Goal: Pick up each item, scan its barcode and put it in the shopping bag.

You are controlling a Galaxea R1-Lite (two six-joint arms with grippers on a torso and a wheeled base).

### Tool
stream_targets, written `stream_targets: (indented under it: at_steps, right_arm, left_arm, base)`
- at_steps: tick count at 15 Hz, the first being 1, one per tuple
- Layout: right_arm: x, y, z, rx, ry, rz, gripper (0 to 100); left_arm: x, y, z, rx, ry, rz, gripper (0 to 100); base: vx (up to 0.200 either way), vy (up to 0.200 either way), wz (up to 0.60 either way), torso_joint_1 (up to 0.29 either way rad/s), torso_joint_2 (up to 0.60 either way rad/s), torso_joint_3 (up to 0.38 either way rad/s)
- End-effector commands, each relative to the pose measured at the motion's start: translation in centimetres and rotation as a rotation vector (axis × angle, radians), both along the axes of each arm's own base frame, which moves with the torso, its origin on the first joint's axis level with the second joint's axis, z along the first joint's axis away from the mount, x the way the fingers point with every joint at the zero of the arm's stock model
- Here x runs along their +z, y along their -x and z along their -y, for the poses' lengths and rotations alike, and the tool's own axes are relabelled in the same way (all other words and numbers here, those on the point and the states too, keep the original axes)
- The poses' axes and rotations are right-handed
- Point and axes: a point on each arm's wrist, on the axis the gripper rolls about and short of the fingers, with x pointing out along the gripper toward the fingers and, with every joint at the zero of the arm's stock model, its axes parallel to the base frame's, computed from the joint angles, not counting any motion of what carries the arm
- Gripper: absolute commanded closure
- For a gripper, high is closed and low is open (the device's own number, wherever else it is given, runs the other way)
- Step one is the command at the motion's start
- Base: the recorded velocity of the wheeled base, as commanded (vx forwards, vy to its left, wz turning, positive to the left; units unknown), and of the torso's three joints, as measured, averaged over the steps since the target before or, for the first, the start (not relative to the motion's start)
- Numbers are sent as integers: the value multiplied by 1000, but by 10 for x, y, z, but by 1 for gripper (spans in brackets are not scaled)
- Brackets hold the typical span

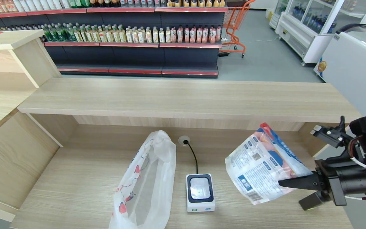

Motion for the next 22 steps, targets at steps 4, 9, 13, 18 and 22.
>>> stream_targets:
  at_steps: [4, 9, 13, 18, 22]
  right_arm:
    - [4, -2, -11, 45, 3, 17, 100]
    - [11, -2, -16, 22, -26, -30, 100]
    - [26, -6, -30, 17, -76, -91, 100]
    - [14, -8, -52, 50, -22, -144, 100]
    - [-8, -19, -58, 31, 30, -221, 100]
  left_arm:
    - [0, 0, 0, 0, -1, -1, 0]
    - [0, 0, 0, 0, 4, -1, 0]
    - [0, 0, 0, 0, -1, 0, 0]
    - [0, 0, 0, 0, -1, 0, 0]
    - [0, 0, 0, 0, -1, -1, 0]
  base:
    - [0, 0, 0, 0, 0, 0]
    - [0, 80, 0, 2, 1, -1]
    - [0, 200, 0, 5, 6, 0]
    - [0, 200, 0, 0, 1, 5]
    - [0, 50, 0, -1, 1, 1]
